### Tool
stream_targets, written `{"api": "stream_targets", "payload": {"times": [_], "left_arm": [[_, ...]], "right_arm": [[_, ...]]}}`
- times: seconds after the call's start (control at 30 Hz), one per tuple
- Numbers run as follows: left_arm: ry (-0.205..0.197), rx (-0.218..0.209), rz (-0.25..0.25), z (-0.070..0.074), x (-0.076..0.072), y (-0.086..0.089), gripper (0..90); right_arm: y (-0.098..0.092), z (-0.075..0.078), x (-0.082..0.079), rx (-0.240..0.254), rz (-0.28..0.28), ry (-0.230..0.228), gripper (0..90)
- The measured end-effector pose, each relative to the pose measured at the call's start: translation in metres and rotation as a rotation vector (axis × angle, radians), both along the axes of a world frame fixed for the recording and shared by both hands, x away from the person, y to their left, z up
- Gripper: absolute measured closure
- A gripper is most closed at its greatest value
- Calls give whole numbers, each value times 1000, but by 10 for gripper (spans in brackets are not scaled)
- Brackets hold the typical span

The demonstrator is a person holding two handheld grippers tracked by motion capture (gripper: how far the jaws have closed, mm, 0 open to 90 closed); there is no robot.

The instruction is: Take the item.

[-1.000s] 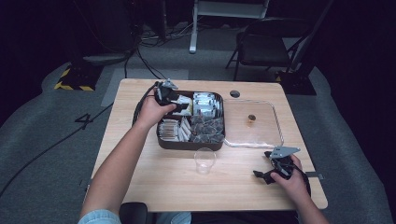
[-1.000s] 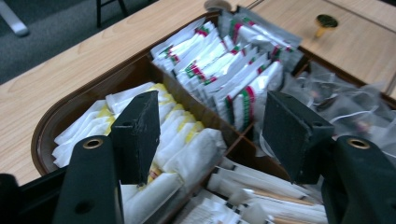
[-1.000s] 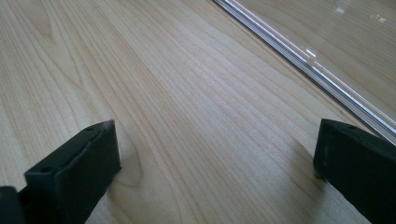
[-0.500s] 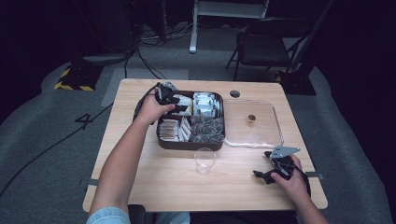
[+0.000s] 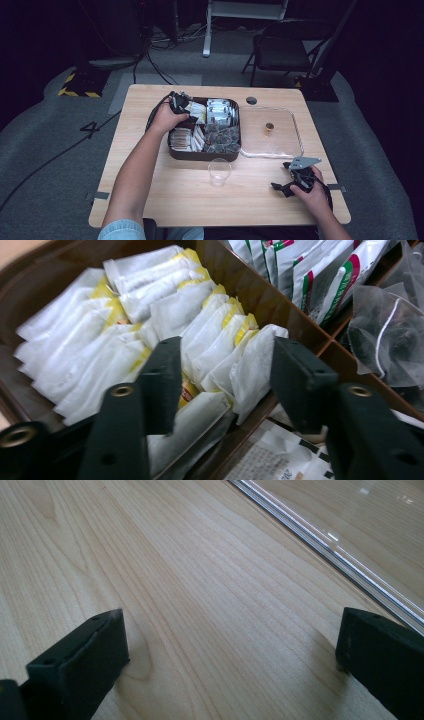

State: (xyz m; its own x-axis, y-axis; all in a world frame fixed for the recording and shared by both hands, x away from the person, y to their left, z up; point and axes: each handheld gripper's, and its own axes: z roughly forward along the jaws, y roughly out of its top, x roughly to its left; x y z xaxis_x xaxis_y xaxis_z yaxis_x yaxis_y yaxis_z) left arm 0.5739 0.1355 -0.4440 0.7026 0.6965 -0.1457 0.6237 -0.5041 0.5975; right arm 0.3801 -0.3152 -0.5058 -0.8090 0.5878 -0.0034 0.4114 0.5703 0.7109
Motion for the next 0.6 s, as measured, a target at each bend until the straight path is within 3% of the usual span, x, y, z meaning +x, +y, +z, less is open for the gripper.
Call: {"api": "stream_targets", "payload": {"times": [0.2, 0.27, 0.3, 0.47, 0.6], "left_arm": [[5, -11, -3, -4, 0, -6, 574], [13, -21, -7, -5, 0, -7, 664], [9, -15, -14, -6, -1, -8, 664], [4, 31, -55, -5, -3, -12, 869], [-17, 24, -51, -1, -5, -12, 892]], "right_arm": [[0, 0, 0, 0, 0, 0, 4], [0, 0, 0, 0, 0, 0, 4], [0, 0, 0, 0, 0, 0, 4], [0, 0, 0, 0, 0, 0, 4], [0, 0, 0, 0, -1, -1, 5]]}}
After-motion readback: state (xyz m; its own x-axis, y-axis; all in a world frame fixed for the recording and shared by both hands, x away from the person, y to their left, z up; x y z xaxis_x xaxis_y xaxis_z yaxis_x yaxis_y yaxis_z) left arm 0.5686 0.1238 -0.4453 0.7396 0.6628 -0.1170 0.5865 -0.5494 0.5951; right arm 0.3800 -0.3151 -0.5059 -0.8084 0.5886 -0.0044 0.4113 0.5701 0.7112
